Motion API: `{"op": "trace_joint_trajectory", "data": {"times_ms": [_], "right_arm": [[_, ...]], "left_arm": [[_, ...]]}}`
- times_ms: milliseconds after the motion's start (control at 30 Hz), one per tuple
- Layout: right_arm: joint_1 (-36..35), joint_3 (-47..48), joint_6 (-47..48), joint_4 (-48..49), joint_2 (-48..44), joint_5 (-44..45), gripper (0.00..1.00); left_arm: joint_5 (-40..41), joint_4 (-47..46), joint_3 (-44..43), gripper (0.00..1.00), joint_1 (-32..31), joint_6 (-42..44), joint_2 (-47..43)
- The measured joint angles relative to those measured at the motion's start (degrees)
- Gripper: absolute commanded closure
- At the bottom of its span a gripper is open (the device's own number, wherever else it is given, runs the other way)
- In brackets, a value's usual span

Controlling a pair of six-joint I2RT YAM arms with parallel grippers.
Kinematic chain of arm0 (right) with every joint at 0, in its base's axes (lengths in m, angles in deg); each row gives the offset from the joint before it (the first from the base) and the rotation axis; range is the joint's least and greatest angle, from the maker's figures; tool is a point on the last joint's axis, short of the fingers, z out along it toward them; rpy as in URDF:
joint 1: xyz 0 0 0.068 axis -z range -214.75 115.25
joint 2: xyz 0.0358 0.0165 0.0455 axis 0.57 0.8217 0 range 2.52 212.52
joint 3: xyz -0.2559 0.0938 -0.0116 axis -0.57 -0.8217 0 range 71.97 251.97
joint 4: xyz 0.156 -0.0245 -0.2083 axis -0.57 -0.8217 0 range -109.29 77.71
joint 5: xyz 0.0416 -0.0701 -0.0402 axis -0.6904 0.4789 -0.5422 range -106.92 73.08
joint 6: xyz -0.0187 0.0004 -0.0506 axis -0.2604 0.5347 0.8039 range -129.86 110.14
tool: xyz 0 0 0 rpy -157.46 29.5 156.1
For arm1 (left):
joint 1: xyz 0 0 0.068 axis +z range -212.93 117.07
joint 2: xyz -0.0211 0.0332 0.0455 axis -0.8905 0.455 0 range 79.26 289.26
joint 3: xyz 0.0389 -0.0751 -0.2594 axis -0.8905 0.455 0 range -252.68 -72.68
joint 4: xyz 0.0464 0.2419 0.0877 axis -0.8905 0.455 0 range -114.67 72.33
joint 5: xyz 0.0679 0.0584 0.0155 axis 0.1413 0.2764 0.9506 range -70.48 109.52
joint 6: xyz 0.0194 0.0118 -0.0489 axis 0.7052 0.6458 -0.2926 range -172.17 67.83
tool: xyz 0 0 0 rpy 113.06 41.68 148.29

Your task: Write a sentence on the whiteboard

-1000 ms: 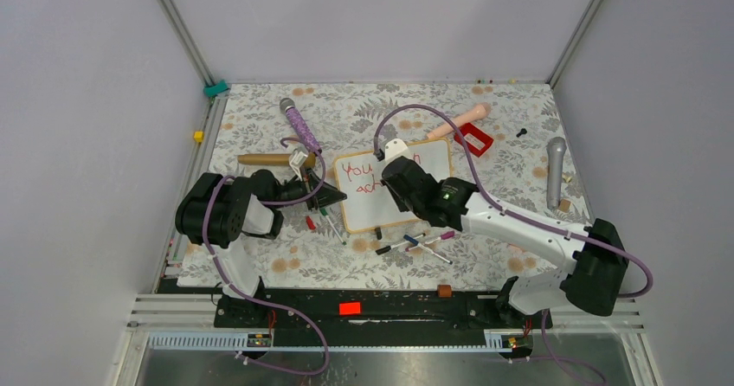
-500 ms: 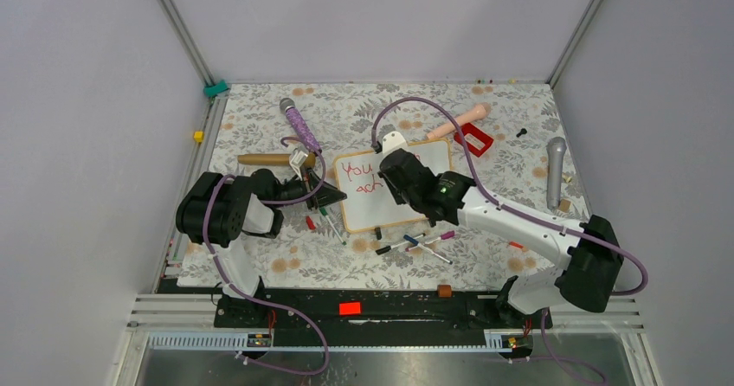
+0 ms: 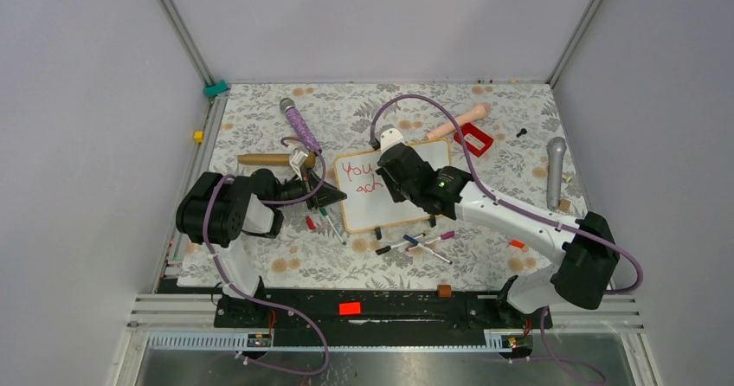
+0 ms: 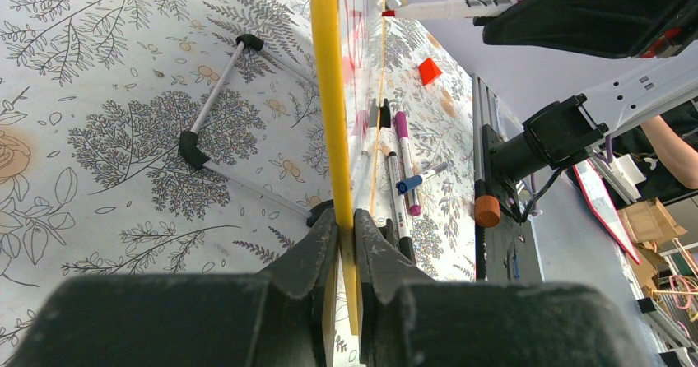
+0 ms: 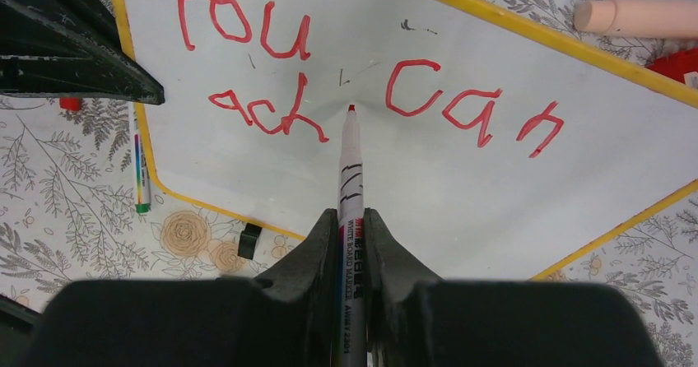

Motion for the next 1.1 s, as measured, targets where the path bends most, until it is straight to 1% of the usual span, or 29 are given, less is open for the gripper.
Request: {"op": "trace_joint_trajectory", "data": {"times_ms": [267, 633, 1100], "right_arm": [[0.0, 0.13, -0.04, -0.17, 0.46, -0.96, 1.0], [-0.02, 3.61, -0.37, -2.75, 3.69, -0.42, 1.0], [-0.02, 3.74, -0.96, -3.3, 3.69, 0.02, 1.0]], "left_arm": [[0.02, 0.0, 0.0, 0.99, 0.02, 0.0, 0.0], [0.07, 0.39, 0.0, 0.99, 0.11, 0.02, 0.0], [0.09, 0.46, 0.0, 0.99, 0.11, 0.02, 0.0]]}}
